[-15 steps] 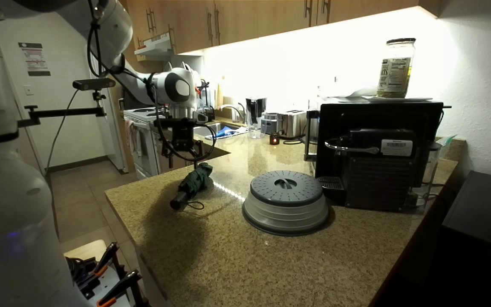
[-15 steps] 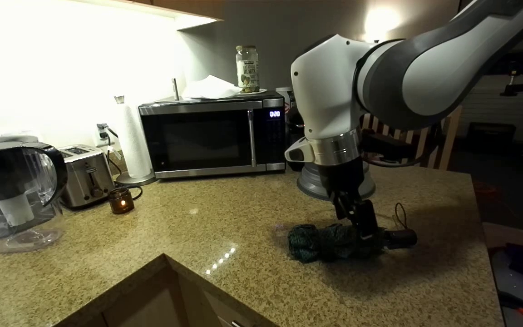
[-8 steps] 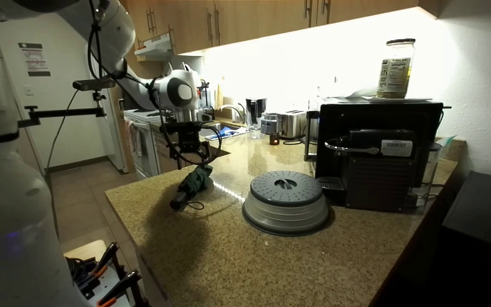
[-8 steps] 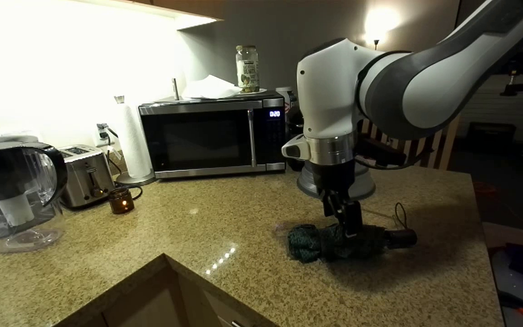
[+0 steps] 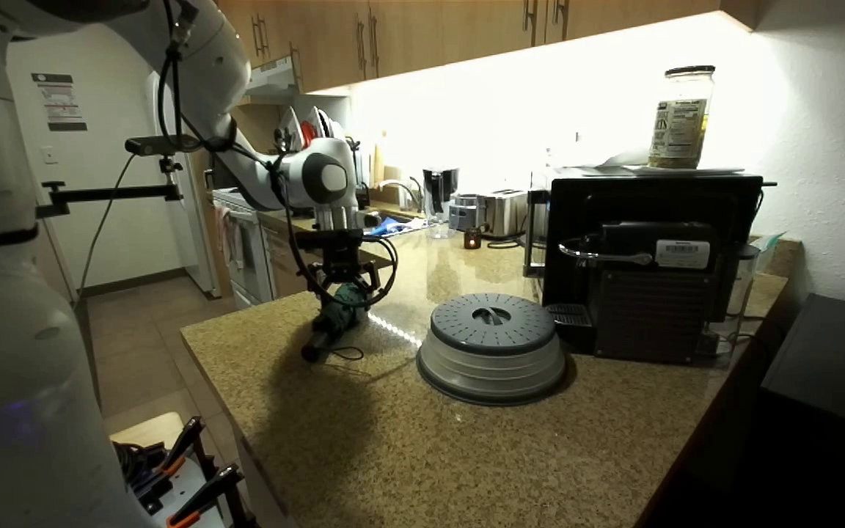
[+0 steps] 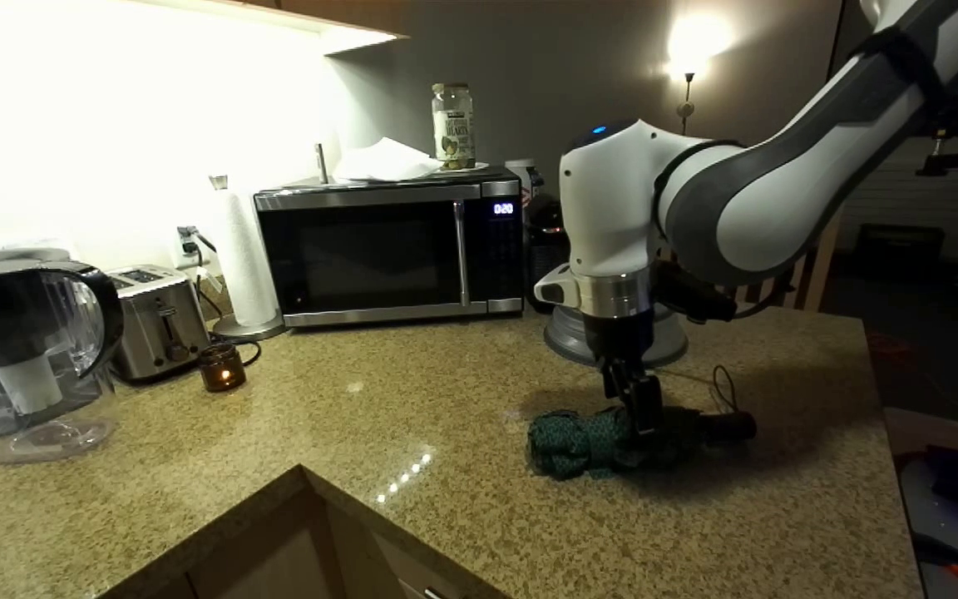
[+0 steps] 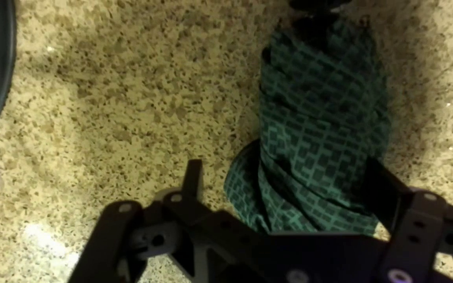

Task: Move the umbrella

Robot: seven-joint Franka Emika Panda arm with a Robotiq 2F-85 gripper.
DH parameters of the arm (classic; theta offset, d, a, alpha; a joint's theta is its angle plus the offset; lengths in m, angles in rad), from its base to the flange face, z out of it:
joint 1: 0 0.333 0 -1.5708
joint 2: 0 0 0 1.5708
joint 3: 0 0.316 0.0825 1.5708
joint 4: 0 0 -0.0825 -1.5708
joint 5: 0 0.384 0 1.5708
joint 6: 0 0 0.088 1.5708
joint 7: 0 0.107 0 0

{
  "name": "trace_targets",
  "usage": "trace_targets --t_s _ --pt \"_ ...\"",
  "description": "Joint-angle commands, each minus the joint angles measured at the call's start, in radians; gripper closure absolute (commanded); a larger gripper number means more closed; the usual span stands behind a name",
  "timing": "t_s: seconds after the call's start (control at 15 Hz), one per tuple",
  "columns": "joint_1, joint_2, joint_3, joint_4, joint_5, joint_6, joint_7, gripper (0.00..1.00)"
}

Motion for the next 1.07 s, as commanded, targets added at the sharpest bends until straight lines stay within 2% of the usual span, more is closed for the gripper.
trace_targets --t_s 0.0,0.13,0.2,0.27,0.4,0.67,0.87,1.0 --pt "-0.014 0.019 0.007 -0.011 0.021 0.021 0.006 0.0" --pt "-0.014 0.03 0.008 -0.004 0.032 0.006 0.012 0.0" --pt "-0.014 0.035 0.008 -0.002 0.037 0.001 0.01 0.05" --pt "-0.015 0.04 0.008 0.002 0.047 -0.008 0.01 0.27" --pt "-0.014 0.046 0.007 0.007 0.061 -0.024 0.027 0.32" --pt "-0.011 0.043 0.008 0.005 0.081 -0.06 0.061 0.59" --pt "-0.01 0.035 0.008 0.011 0.085 -0.088 0.082 0.74" --pt "-0.005 0.024 0.013 0.015 0.085 -0.105 0.093 0.78"
